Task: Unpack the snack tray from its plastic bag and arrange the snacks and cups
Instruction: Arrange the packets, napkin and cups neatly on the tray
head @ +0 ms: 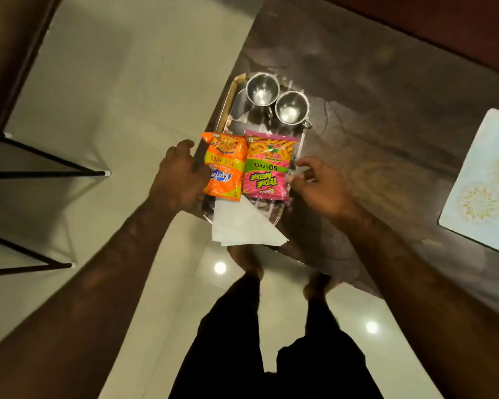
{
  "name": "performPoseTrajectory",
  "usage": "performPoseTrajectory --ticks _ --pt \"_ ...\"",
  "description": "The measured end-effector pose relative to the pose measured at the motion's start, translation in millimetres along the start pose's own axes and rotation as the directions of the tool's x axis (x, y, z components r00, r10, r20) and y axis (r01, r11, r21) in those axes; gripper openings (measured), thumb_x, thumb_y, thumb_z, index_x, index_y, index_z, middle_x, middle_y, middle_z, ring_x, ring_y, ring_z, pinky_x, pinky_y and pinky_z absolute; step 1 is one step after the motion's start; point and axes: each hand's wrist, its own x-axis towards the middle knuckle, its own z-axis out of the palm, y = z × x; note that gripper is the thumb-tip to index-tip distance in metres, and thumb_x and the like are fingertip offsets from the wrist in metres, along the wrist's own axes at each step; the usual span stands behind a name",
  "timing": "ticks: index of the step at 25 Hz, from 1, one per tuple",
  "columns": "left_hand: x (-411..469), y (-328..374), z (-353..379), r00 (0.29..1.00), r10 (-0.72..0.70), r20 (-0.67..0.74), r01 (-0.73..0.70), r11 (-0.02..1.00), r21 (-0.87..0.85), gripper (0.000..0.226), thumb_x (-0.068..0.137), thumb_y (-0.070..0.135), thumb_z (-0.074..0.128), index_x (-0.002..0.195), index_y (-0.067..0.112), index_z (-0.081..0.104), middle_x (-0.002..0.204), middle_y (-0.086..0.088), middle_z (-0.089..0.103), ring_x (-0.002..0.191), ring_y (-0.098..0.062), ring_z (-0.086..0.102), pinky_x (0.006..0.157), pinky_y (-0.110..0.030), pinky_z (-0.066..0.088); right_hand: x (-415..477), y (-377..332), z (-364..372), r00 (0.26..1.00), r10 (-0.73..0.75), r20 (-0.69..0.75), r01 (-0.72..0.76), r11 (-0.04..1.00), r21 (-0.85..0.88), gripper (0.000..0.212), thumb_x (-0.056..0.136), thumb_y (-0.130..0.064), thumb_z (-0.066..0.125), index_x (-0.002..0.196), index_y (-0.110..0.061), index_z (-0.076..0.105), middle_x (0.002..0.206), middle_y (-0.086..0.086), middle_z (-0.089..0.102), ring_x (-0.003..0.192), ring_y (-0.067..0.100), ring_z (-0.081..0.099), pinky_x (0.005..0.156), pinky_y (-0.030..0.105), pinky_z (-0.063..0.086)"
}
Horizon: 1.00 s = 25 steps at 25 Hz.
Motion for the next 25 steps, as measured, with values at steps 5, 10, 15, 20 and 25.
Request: performPoseTrajectory --ticks 5,10,15,20,25 --pt "11.2 4.3 8.7 0.994 0.098 0.050 -0.091 0.990 -0.111 0.049 0.093 0.041 0.066 0.135 0.019 0.054 0.129 -0.007 0.065 0.114 -0.026 0.065 0.095 -0.044 0.054 12.4 -18.3 20.8 0.998 0.061 0.023 -0.063 0.992 0.108 0.044 0.093 -0.031 0.073 0.133 -0.019 0.059 0.099 -0.012 0.070 0.094 0.009 0.072 0.090 0.038 0.061" --pt "33.1 10.8 11.8 0.993 0.072 0.097 -0.071 0.997 -0.020 0.052 0.093 0.041 0.065 0.139 0.021 0.051 0.130 -0.013 0.058 0.117 -0.030 0.061 0.101 -0.046 0.051 27.2 -29.5 34.6 0.984 0.155 -0.092 -0.144 0.983 0.109 0.058 0.081 -0.050 0.077 0.127 -0.016 0.064 0.117 0.004 0.074 0.105 0.023 0.074 0.098 0.047 0.060" --pt "44.2 9.2 17.4 0.971 0.039 0.238 0.021 0.970 -0.244 0.057 0.094 0.030 0.068 0.143 0.023 0.042 0.126 0.004 0.061 0.101 -0.014 0.063 0.076 -0.024 0.051 26.4 -22.2 39.4 0.960 0.264 -0.096 -0.228 0.931 0.284 0.080 0.075 -0.038 0.087 0.138 -0.019 0.042 0.136 0.011 0.063 0.118 0.031 0.069 0.098 0.051 0.060" --pt "49.9 11.1 17.9 0.945 0.003 0.327 0.184 0.821 -0.540 0.041 0.096 0.037 0.064 0.134 0.025 0.054 0.109 0.011 0.071 0.076 -0.005 0.075 0.058 -0.016 0.055 31.1 -12.6 32.5 0.920 0.391 0.035 -0.335 0.735 0.589 0.045 0.093 0.002 0.056 0.130 -0.023 0.049 0.101 0.002 0.072 0.067 0.011 0.076 0.054 0.032 0.062" --pt "54.1 7.7 13.0 0.885 -0.101 0.455 0.453 0.415 -0.789 0.034 0.105 0.035 0.042 0.095 0.020 0.071 0.076 0.003 0.079 0.065 -0.012 0.076 0.057 -0.025 0.058 38.2 -7.5 27.8 0.923 0.370 0.104 -0.370 0.779 0.506 0.025 0.099 -0.001 0.059 0.108 -0.024 0.063 0.103 0.008 0.078 0.076 0.022 0.077 0.060 0.035 0.063"
